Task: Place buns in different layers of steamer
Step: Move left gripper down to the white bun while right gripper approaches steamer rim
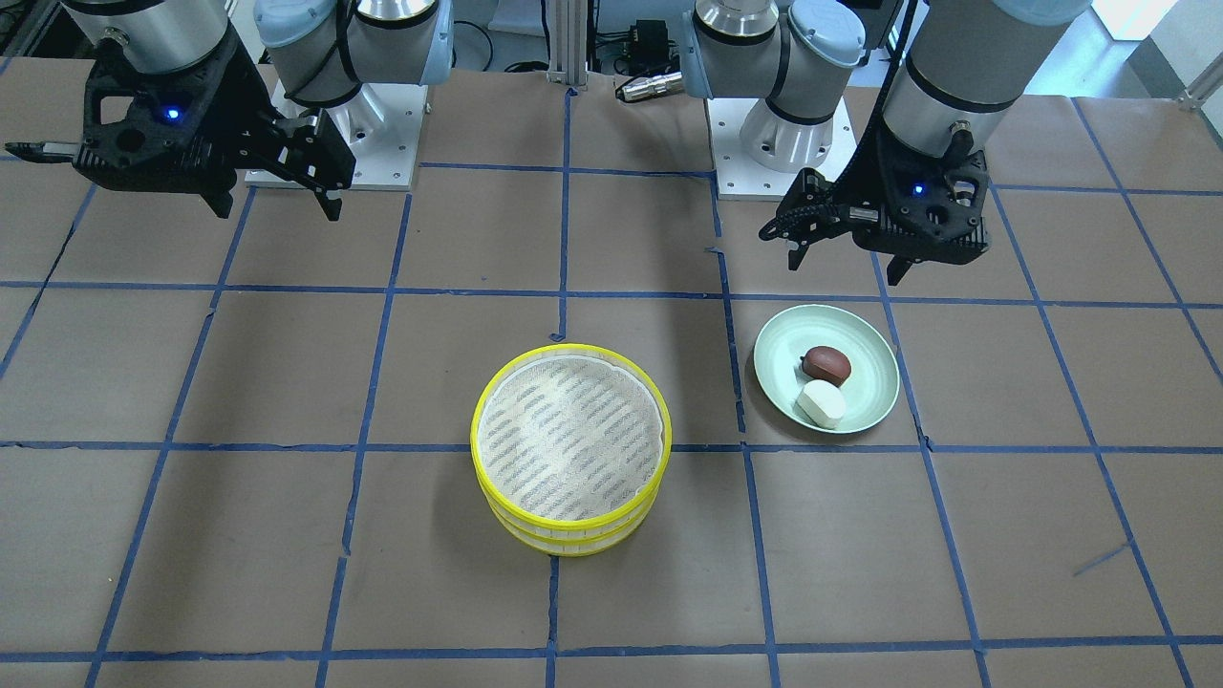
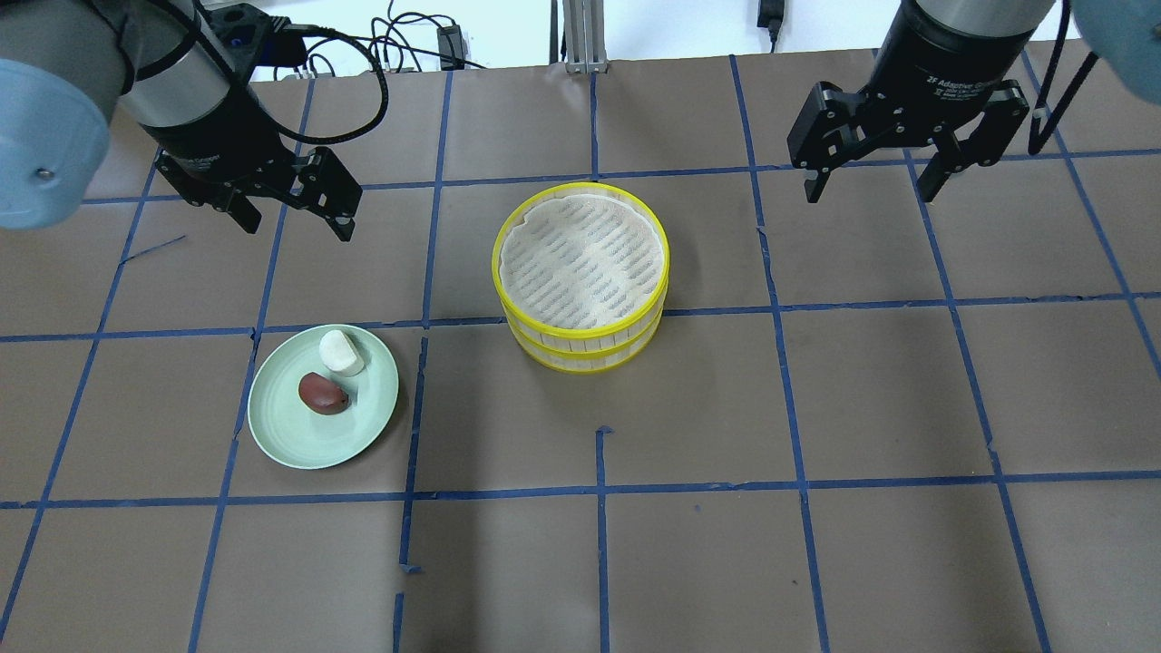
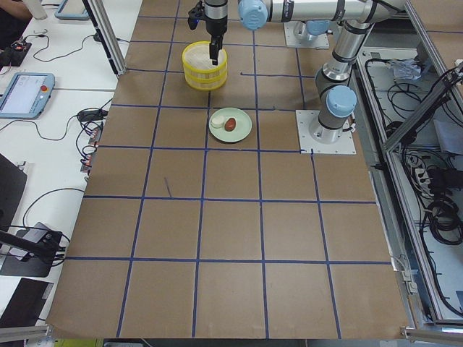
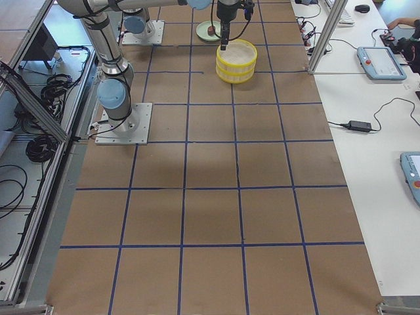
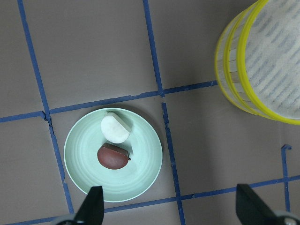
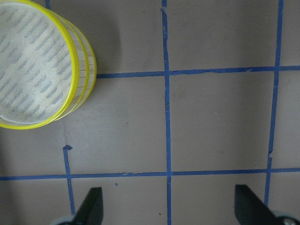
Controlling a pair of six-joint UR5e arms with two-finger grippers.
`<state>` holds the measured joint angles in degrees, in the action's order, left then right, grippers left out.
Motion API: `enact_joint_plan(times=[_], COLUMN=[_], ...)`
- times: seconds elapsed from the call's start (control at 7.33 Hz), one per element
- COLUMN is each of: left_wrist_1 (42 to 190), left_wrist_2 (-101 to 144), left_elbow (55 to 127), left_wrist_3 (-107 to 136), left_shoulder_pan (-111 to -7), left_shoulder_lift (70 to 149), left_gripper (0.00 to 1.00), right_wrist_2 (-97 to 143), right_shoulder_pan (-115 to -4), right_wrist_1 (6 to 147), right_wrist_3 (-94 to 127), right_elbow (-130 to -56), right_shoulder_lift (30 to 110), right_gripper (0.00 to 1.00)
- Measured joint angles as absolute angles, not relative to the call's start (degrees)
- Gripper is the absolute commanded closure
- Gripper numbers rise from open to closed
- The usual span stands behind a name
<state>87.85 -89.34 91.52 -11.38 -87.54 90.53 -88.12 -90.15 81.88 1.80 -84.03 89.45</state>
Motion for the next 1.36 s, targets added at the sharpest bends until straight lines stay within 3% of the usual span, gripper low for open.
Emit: enact_joint_plan(times=[0.95, 1.36], left_wrist_1=[88.0, 81.0], left_wrist_2=[-89.6, -89.6], left_elbow=[94.9, 100.2], left_wrist_3=[-14.6, -18.1], left_shoulder_pan=[-81.8, -78.5], left_shoulder_lift=[90.5, 98.2], left_gripper=[0.0, 0.0], right_wrist_2=[-90.0, -90.1], right_shoulder_pan=[-89.3, -94.0], right_wrist_1=[81.4, 95.3], right_wrist_3=[1.0, 2.2], right_elbow=[-85.2, -86.5], right_shoulder_lift=[90.9, 82.1], right_gripper=[0.0, 0.0])
